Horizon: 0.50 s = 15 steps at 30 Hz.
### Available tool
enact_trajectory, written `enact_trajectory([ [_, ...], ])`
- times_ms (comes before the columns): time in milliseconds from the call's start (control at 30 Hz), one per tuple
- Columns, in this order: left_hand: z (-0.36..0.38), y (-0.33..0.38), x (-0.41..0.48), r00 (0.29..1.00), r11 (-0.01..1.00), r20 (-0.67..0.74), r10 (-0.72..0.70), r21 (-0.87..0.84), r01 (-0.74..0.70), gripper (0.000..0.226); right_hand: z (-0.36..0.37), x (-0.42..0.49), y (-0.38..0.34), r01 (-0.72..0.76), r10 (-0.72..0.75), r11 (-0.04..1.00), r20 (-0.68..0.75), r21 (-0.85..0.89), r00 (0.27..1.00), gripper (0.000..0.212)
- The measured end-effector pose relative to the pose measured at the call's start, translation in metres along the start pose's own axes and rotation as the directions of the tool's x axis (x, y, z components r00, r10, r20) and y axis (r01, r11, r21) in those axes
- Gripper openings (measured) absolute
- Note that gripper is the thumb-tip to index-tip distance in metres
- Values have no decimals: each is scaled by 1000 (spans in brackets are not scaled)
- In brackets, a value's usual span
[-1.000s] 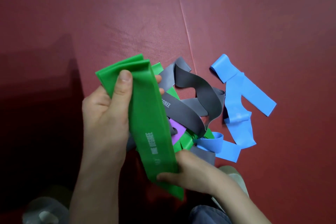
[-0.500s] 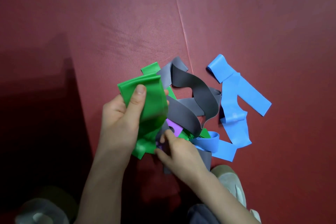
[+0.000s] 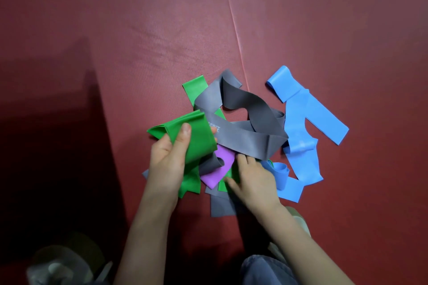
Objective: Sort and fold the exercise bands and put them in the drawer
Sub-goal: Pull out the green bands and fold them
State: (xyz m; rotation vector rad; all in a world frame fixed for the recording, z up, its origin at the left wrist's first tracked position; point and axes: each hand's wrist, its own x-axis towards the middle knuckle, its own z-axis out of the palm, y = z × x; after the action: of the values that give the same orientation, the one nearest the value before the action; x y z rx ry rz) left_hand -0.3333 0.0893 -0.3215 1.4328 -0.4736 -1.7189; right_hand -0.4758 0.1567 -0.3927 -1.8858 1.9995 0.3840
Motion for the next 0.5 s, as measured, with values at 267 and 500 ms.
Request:
enact_trajectory([
  [267, -1, -4, 0, 1000, 1000, -15, 26, -8, -27, 27, -17, -17, 3, 51, 17, 953, -222, 298, 975, 15],
  [500, 4, -7, 0, 997, 998, -71, 24, -53, -28, 22, -92, -6, -5, -183, 367, 30, 160, 983, 916, 7],
])
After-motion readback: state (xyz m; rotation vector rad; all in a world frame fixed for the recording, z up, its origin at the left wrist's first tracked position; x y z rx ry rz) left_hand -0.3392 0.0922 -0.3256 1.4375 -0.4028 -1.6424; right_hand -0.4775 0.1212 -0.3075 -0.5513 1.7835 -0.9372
